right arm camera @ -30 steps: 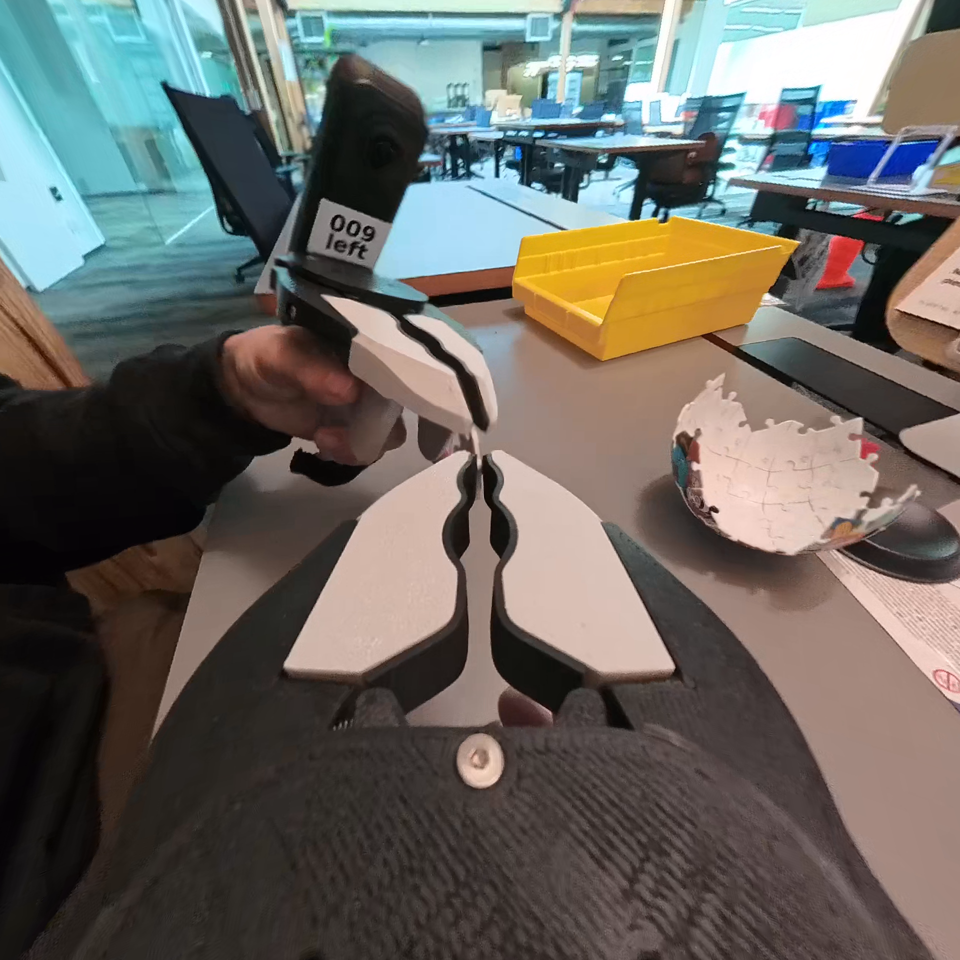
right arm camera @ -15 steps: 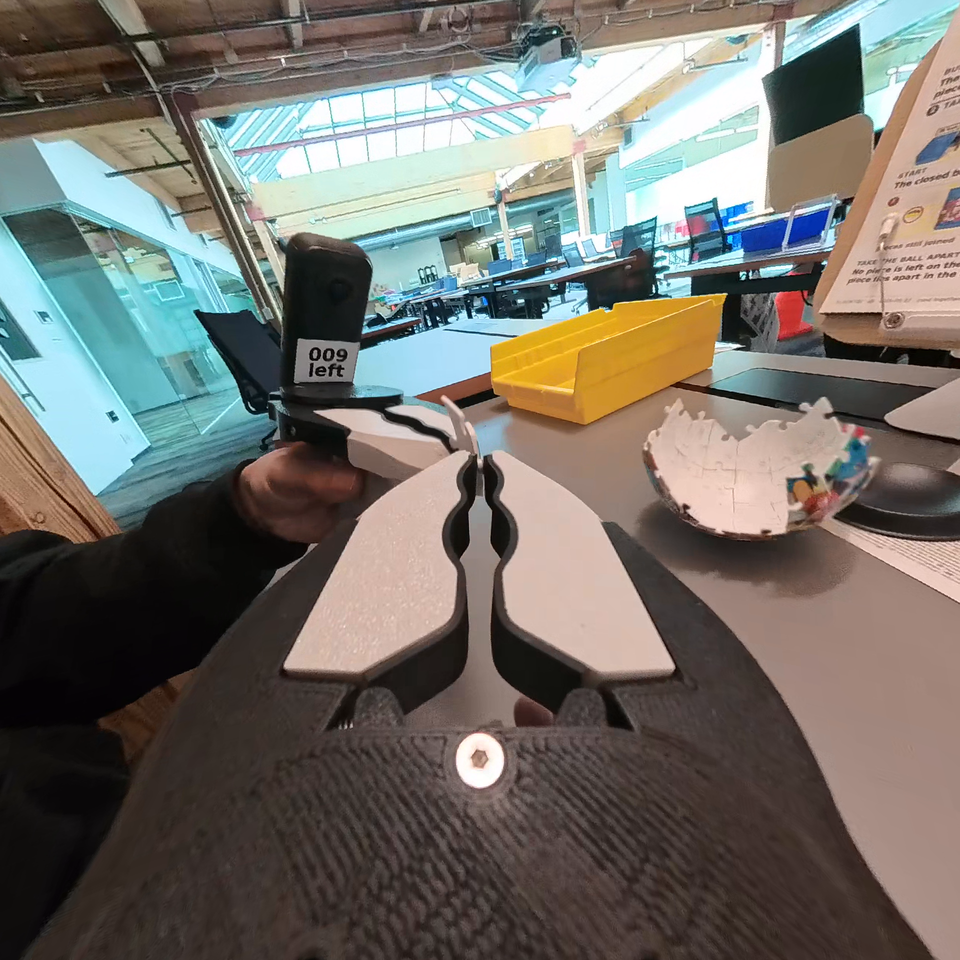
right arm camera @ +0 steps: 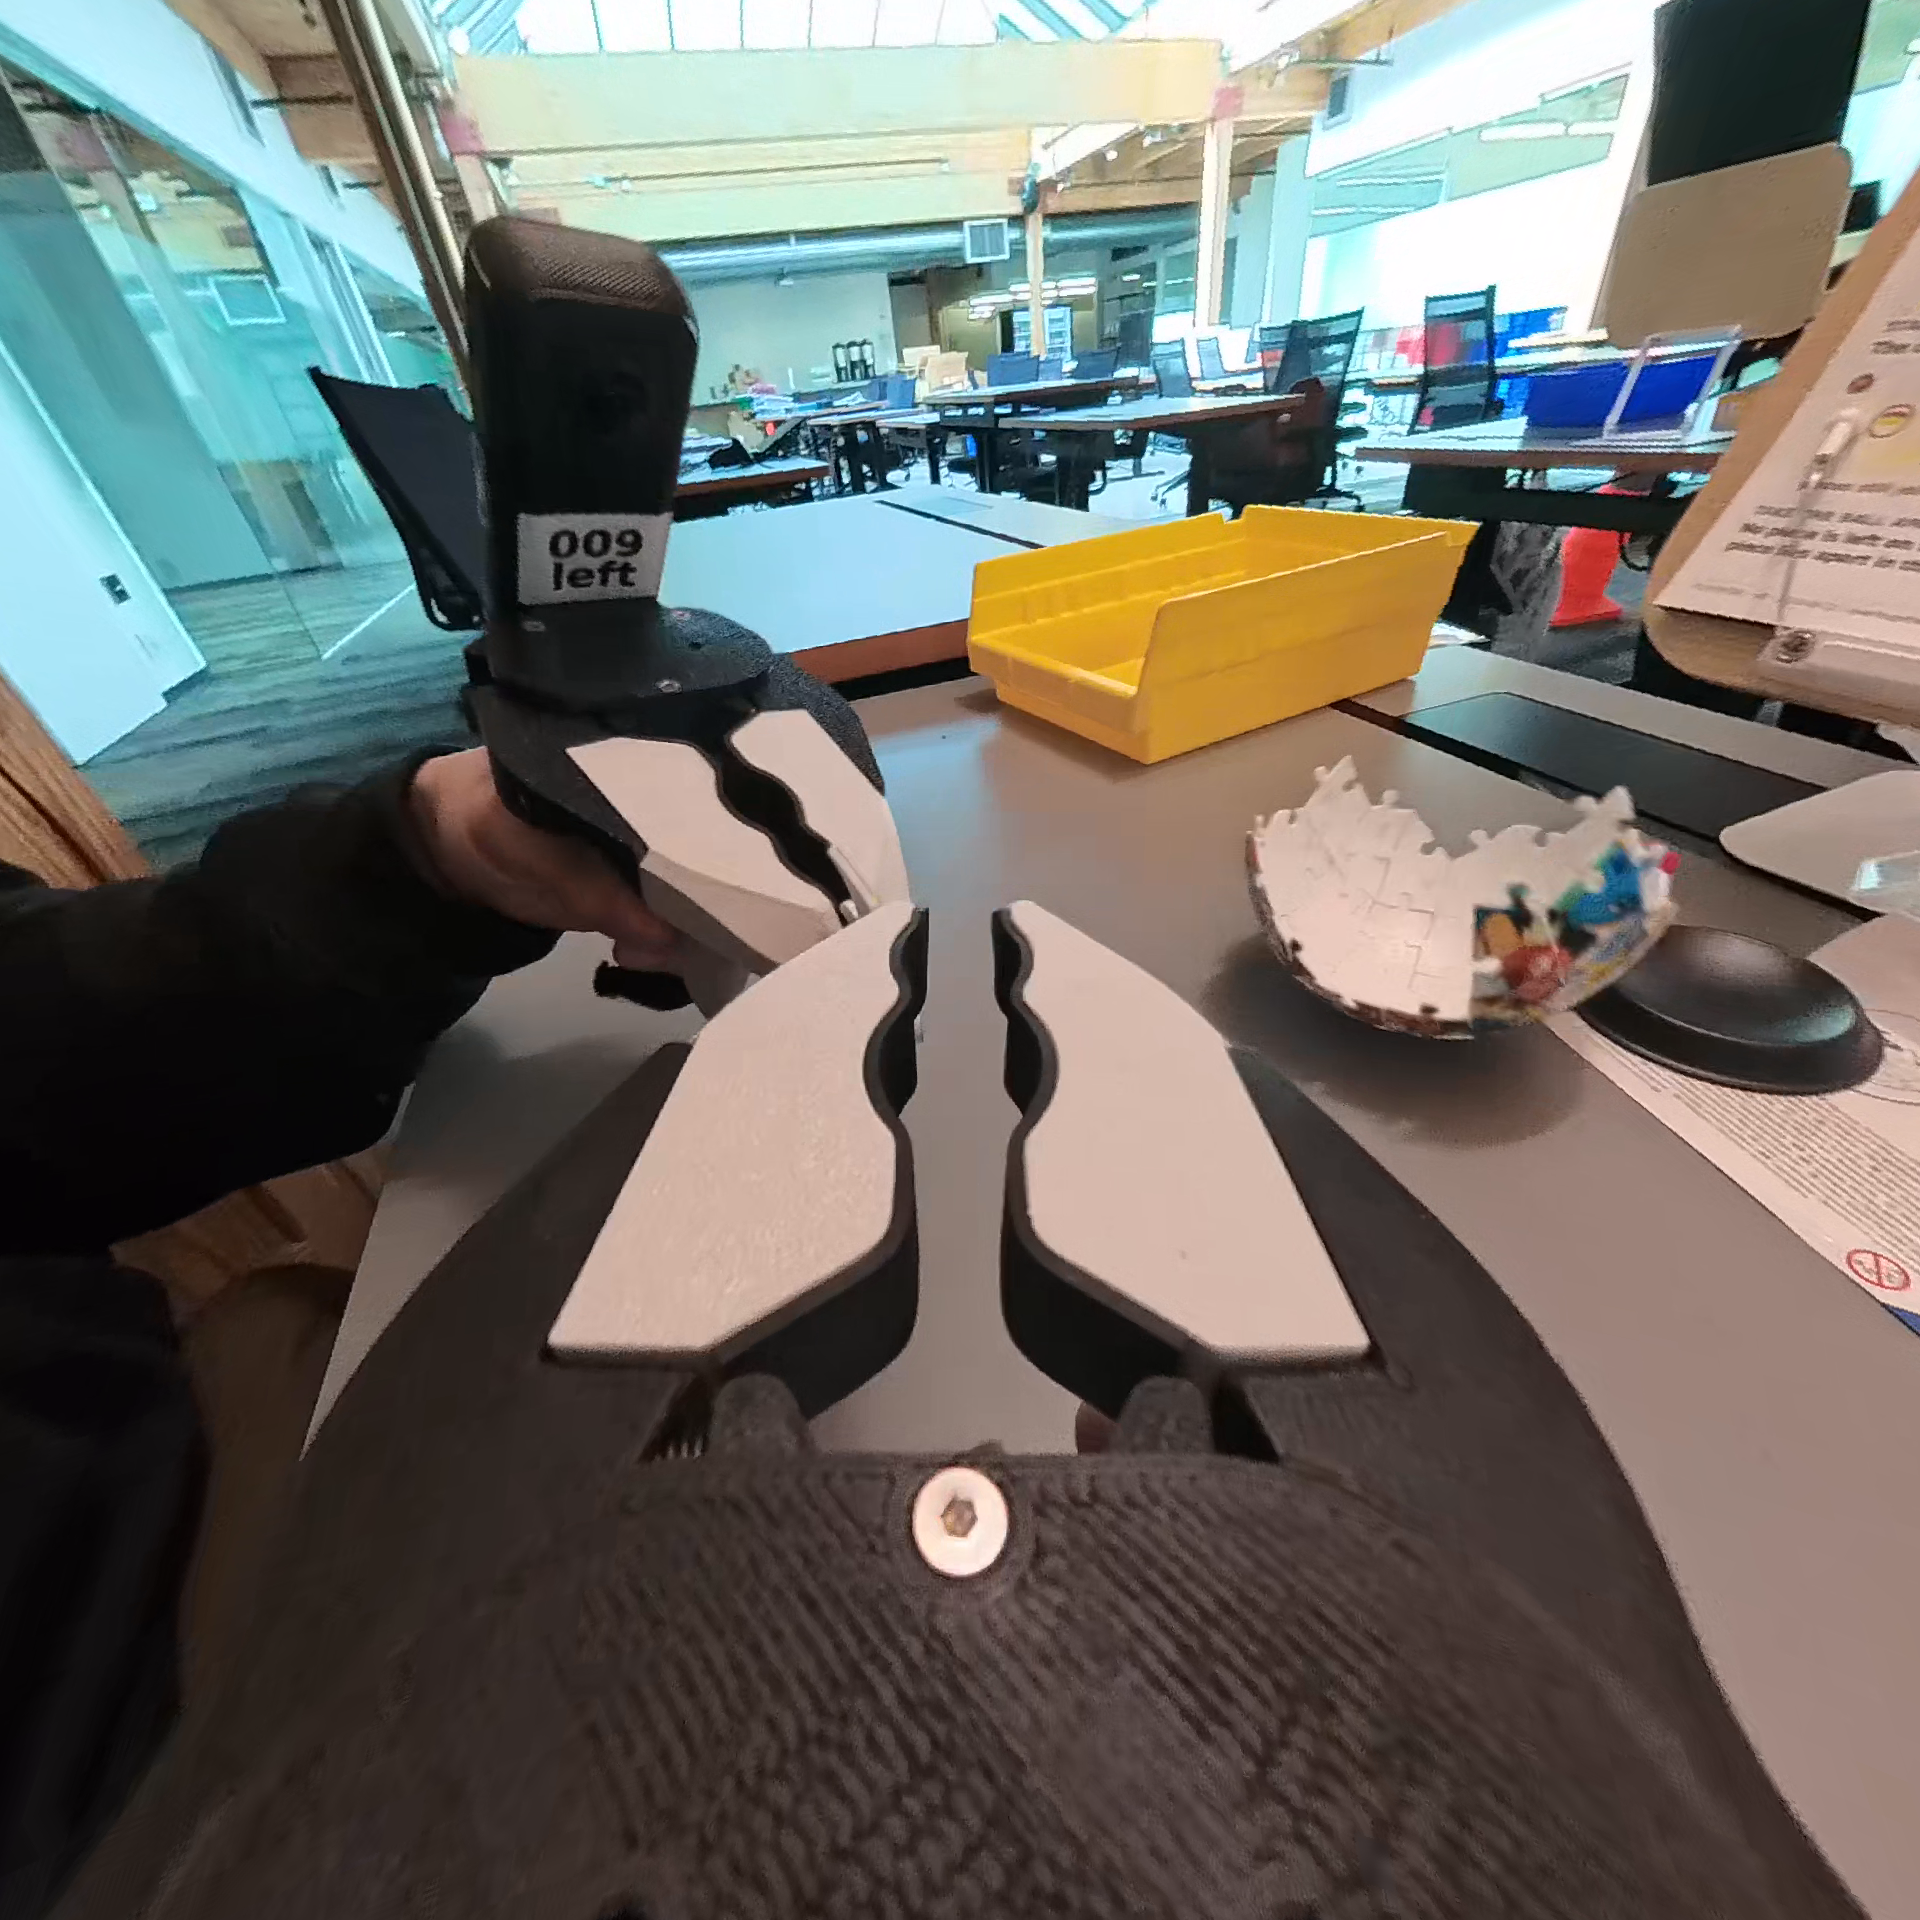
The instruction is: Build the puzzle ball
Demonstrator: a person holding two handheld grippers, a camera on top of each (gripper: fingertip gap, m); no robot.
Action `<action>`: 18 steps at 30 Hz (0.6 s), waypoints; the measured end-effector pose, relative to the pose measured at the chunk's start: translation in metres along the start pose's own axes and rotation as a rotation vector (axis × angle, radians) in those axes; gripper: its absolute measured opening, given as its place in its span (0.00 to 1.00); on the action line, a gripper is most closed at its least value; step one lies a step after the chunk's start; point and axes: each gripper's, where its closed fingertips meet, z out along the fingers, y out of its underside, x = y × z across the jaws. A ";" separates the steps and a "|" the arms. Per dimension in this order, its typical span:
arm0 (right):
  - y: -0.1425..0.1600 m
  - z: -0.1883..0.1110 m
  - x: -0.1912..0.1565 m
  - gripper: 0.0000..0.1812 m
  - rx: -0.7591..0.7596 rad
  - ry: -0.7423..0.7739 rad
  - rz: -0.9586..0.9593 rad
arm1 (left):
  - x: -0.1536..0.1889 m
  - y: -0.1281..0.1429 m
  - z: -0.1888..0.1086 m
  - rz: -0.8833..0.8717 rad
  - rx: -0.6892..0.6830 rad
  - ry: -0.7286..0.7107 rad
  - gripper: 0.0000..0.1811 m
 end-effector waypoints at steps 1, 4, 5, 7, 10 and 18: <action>0.001 0.001 -0.003 0.06 -0.009 -0.019 -0.007 | -0.001 0.002 -0.001 0.003 -0.007 -0.001 0.01; 0.009 0.004 -0.012 0.09 -0.072 -0.072 -0.042 | -0.008 0.001 -0.003 -0.030 0.014 -0.018 0.01; 0.011 0.005 -0.011 0.09 -0.085 -0.059 -0.062 | -0.006 -0.001 -0.004 -0.042 0.028 0.003 0.01; 0.012 0.007 -0.013 0.06 -0.085 -0.055 -0.095 | -0.002 -0.004 -0.004 -0.041 0.052 0.033 0.01; 0.011 0.009 -0.012 0.03 -0.057 -0.045 -0.115 | -0.001 -0.001 -0.002 -0.038 0.036 0.039 0.01; 0.019 0.001 -0.015 0.02 -0.081 -0.131 -0.110 | 0.004 0.016 0.011 -0.025 -0.052 0.070 0.01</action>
